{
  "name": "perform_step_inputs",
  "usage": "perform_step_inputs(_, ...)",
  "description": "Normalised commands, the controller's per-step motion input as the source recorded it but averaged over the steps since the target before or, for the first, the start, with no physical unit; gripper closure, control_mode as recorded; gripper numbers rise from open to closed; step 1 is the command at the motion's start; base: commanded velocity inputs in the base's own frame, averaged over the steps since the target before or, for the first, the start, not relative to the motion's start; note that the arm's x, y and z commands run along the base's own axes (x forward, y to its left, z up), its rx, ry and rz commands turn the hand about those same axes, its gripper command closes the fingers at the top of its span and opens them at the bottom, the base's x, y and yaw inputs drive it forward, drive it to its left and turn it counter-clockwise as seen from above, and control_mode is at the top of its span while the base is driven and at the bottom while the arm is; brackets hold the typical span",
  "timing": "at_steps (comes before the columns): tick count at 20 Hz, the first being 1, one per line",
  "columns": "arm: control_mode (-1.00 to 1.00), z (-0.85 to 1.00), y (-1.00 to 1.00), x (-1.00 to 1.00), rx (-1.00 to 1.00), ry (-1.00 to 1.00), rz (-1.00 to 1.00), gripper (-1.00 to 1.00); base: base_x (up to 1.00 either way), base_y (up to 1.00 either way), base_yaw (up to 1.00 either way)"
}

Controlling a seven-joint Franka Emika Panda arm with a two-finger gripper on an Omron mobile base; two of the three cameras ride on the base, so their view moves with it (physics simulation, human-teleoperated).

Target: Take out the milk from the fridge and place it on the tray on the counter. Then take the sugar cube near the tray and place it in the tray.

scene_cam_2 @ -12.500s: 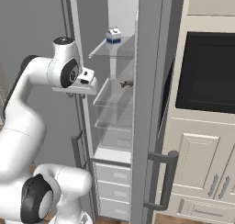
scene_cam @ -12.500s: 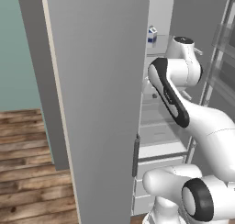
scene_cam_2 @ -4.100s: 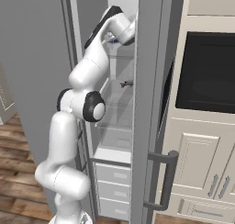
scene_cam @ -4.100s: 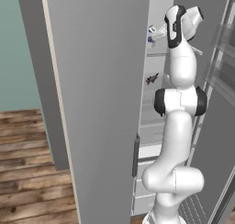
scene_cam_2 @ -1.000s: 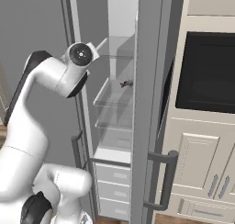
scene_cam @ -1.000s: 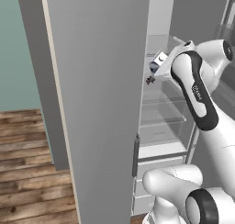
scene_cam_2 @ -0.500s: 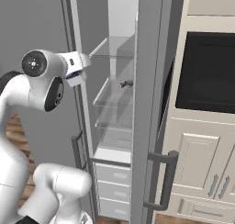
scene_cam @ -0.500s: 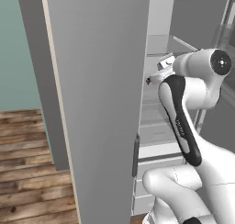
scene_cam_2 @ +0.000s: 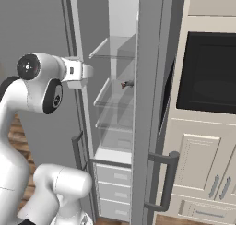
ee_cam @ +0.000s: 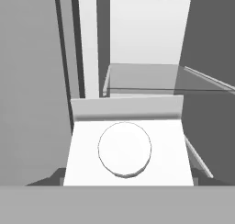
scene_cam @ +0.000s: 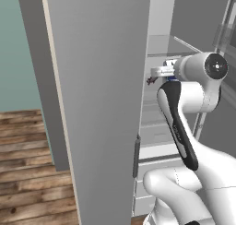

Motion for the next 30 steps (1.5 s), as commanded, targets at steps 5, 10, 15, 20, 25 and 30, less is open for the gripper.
perform_step_inputs(5, -1.00, -0.12, 0.00, -0.13, 0.09, 0.00, 0.16, 1.00, 0.00, 0.00, 0.00)
perform_step_inputs(10, -1.00, -0.13, 0.00, -0.44, 0.00, 0.14, 0.04, 1.00, 0.00, 0.00, 0.00)
perform_step_inputs(15, -1.00, -0.04, 0.18, -0.66, 0.00, 0.19, 0.00, 1.00, 0.00, 0.00, 0.00)
perform_step_inputs(20, -1.00, 0.00, 0.00, -0.74, 0.02, 0.04, 0.00, 1.00, 0.00, 0.00, 0.00)
perform_step_inputs(25, -1.00, -0.02, 0.00, -0.69, 0.03, 0.00, 0.00, 1.00, 0.00, 0.00, 0.00)
perform_step_inputs(30, 1.00, 0.00, 0.03, -0.46, 0.00, -0.02, 0.00, 1.00, -0.20, 0.04, 0.00)
